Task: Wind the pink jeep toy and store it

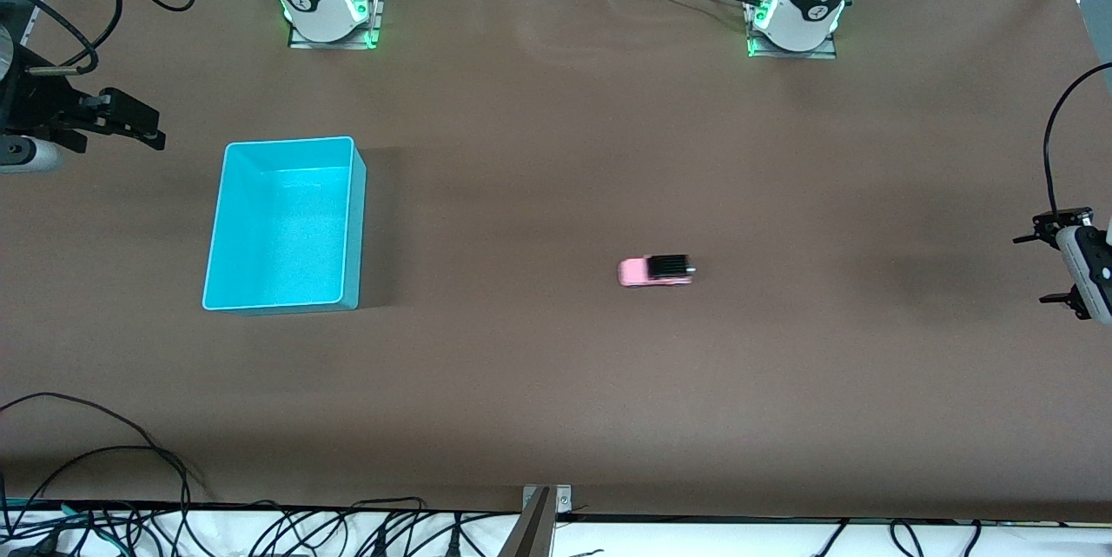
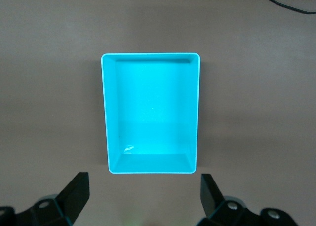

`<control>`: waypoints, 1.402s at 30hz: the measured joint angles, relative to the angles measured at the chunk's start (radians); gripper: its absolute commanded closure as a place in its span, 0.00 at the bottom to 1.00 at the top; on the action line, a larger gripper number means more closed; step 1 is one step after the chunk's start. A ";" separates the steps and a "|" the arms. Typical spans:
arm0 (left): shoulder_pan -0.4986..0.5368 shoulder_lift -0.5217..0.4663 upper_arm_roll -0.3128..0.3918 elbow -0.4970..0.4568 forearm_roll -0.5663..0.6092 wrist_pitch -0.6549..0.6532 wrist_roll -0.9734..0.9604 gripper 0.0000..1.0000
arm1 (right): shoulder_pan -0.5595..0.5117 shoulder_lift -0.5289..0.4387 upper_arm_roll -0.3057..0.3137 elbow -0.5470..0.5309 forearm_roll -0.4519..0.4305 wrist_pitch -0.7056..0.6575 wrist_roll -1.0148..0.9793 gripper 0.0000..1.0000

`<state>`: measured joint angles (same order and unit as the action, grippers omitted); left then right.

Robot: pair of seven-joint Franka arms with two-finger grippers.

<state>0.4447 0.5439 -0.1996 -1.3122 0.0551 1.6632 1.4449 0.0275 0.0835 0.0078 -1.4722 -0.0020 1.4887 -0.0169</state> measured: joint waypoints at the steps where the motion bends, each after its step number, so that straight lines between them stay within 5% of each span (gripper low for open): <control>1: -0.004 -0.001 0.000 0.003 0.000 -0.006 -0.009 0.00 | 0.000 0.000 0.000 0.000 0.000 0.000 0.000 0.00; 27: -0.112 -0.056 -0.001 0.047 -0.001 -0.178 -0.353 0.00 | -0.010 -0.005 -0.008 0.000 -0.002 -0.026 -0.002 0.00; 42: -0.253 -0.150 -0.005 0.053 -0.049 -0.327 -0.829 0.00 | 0.001 0.011 -0.002 -0.008 -0.001 -0.058 -0.172 0.00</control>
<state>0.1916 0.3935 -0.2043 -1.2589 0.0063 1.3364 0.6162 0.0288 0.0941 0.0063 -1.4805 -0.0032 1.4302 -0.1886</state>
